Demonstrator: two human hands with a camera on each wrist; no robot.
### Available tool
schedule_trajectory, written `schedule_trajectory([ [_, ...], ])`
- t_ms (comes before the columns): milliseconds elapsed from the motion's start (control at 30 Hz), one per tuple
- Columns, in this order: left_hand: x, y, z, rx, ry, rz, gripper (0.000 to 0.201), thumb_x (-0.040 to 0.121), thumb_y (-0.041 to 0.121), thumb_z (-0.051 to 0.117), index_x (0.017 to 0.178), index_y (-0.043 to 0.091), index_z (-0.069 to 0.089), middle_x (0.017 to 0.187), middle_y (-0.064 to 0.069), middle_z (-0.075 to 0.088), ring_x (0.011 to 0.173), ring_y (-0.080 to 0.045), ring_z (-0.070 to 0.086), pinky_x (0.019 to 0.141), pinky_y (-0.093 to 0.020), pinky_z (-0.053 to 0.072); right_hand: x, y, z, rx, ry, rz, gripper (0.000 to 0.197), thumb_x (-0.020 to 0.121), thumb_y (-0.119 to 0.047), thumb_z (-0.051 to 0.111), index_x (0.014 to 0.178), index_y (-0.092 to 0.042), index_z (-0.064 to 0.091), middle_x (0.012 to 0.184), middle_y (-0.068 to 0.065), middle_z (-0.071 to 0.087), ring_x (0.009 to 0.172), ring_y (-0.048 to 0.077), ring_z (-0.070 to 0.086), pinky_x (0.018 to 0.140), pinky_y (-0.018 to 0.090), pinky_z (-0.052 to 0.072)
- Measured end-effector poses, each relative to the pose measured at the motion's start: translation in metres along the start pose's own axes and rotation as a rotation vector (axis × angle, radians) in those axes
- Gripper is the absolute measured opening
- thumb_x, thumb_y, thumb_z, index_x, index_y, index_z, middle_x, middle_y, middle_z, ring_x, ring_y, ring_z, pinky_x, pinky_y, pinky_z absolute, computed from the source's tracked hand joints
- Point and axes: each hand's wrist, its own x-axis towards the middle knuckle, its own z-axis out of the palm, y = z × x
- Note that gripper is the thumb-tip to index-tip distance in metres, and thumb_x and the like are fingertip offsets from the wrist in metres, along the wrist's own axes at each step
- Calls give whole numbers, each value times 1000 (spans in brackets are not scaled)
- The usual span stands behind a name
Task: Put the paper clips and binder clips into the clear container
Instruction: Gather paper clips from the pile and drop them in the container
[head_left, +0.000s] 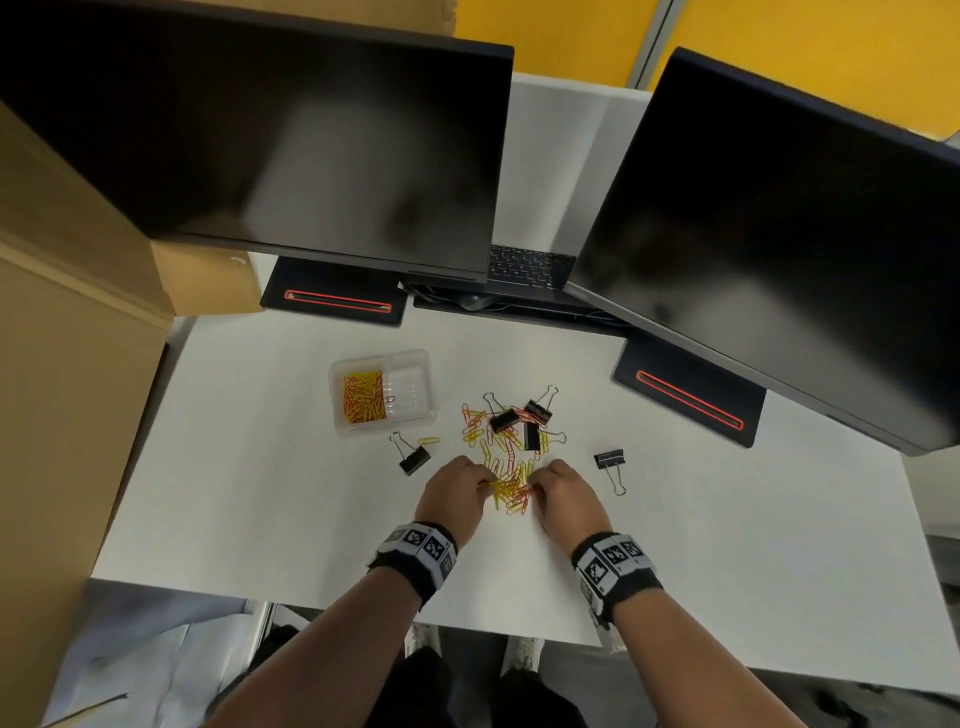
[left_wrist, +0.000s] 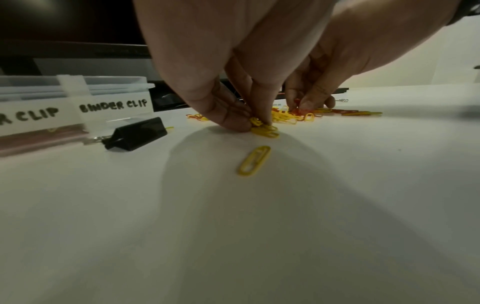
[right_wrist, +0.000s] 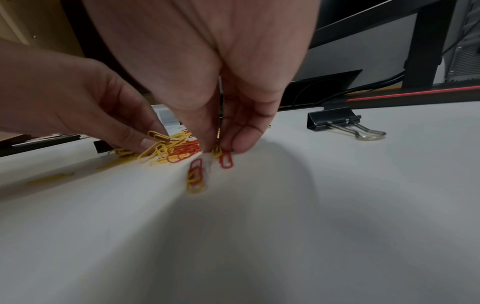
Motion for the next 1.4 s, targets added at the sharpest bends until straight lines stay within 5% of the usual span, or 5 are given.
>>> schedule_trajectory([
  [467,-1,-3,-6,-537,85,-261,11,84,15,76,93,19,77,81,11,72,77,-1,68,77,-19,57,-8,1,-19,521,151,345,11,84,-7,69,83,-17,73,76,3,72,68,19,67,58,9,49],
  [700,-9,-1,-42,-553,216,-260,7,81,32,77,88,33,78,77,18,74,77,5,68,78,-16,54,12,-38,-44,939,163,368,14,81,0,72,92,-8,73,84,9,74,76,17,69,65,13,54],
  [900,-4,-18,-110,-681,408,-323,6,83,21,77,88,24,77,74,12,71,68,3,66,63,-8,51,64,-101,-39,980,114,235,13,80,-1,73,92,-7,73,86,15,73,76,21,68,72,28,59],
  [1200,40,-74,-154,-519,480,-423,9,83,19,74,90,23,78,82,6,73,79,-9,67,83,-22,54,133,-181,0,799,37,163,13,78,-5,74,80,-17,73,75,7,71,66,15,65,67,28,57],
  [1400,42,-78,-159,-466,477,-416,20,88,17,65,104,16,77,97,-1,76,91,-14,69,83,-17,49,138,-195,3,586,-2,88,26,85,-7,62,108,-17,71,87,0,73,72,12,67,74,23,57],
])
